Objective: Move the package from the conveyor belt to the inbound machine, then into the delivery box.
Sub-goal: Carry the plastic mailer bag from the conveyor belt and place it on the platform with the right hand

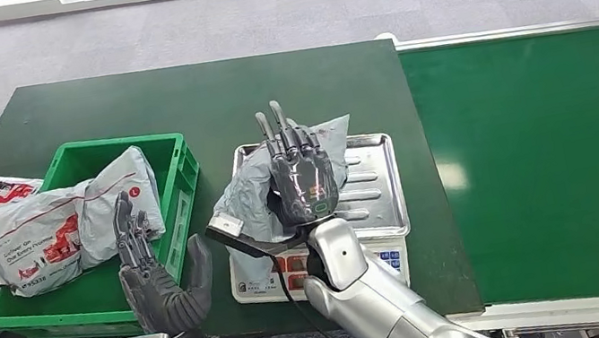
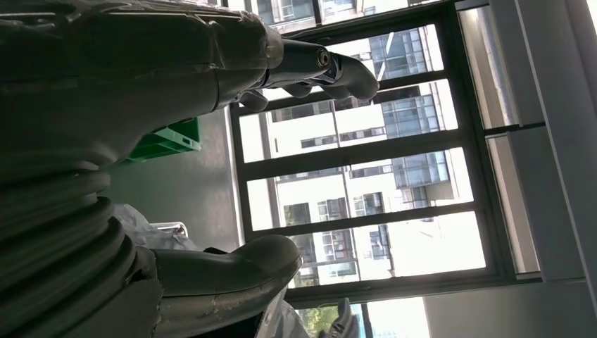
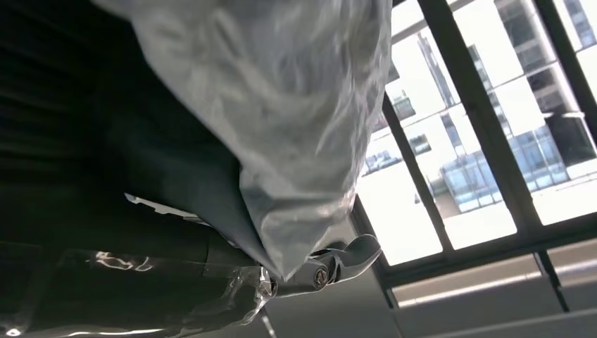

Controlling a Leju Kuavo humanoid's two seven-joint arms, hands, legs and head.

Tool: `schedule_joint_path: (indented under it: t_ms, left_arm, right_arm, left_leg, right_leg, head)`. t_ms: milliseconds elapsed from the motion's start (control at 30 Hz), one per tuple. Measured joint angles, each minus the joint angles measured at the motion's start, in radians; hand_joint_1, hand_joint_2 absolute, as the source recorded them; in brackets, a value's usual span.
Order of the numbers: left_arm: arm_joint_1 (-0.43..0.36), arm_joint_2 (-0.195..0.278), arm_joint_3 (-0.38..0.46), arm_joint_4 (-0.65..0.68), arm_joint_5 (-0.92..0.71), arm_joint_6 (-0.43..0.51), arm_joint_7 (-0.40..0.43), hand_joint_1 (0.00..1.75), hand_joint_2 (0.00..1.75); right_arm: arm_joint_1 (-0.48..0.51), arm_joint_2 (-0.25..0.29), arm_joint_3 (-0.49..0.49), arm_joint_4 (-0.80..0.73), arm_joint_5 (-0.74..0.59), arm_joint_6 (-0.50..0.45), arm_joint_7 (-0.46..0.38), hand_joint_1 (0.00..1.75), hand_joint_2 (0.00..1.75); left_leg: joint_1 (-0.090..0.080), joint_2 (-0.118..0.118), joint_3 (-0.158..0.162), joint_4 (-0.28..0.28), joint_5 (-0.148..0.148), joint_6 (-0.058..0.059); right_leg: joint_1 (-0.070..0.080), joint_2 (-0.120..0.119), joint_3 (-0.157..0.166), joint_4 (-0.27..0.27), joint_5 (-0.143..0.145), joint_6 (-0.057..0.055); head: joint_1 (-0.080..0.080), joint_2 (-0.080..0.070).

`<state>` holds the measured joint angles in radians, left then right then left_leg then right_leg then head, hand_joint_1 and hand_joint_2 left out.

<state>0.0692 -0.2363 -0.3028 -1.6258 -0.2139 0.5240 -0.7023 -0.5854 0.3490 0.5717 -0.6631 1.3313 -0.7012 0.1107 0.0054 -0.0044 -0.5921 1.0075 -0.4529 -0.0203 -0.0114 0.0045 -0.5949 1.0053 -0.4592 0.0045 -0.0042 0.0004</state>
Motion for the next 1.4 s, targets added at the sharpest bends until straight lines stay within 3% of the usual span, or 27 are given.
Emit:
schedule_joint_path:
  t_ms: [567,867,1000,1133,1400]
  left_arm:
    - [0.000,0.000,0.001,-0.001,-0.007,-0.003,0.000,0.00,1.75]
    - [0.000,-0.001,0.001,0.000,-0.018,-0.008,0.000,0.00,1.75]
    - [0.000,-0.001,0.001,0.000,-0.020,0.000,0.000,0.00,1.75]
    - [0.000,-0.001,0.001,0.001,-0.020,0.013,0.000,0.00,1.75]
    - [0.000,-0.001,0.001,0.002,-0.020,0.015,0.000,0.00,1.75]
  right_arm:
    - [0.065,0.000,-0.133,-0.161,0.099,0.000,-0.015,0.00,0.00]
    - [0.119,0.000,-0.248,-0.299,0.091,0.000,-0.085,0.00,0.00]
    - [0.147,0.000,-0.288,-0.371,0.048,0.000,-0.157,0.00,1.75]
    - [0.168,0.000,-0.331,-0.461,0.006,0.000,-0.228,0.00,1.75]
    - [0.181,-0.002,-0.364,-0.548,-0.001,0.000,-0.244,0.00,1.75]
  left_leg:
    - [0.000,0.000,0.000,0.000,0.000,0.000]
    - [0.000,0.000,0.000,0.000,0.000,0.000]
    - [0.000,0.000,0.000,0.000,0.000,0.000]
    - [0.000,0.000,0.000,0.000,0.000,0.000]
    - [0.000,0.000,0.001,0.000,0.000,0.000]
  right_leg:
    - [0.000,0.000,0.000,0.000,0.000,0.000]
    - [0.000,0.000,0.000,0.000,0.000,0.000]
    - [0.000,0.000,0.000,0.000,0.000,0.000]
    - [0.000,0.000,0.000,0.000,0.000,0.000]
    - [0.000,0.000,0.000,0.000,0.000,0.000]
  head:
    - [0.000,0.000]
    - [0.000,0.000]
    - [0.000,0.000]
    - [0.000,0.000]
    - [0.000,0.000]
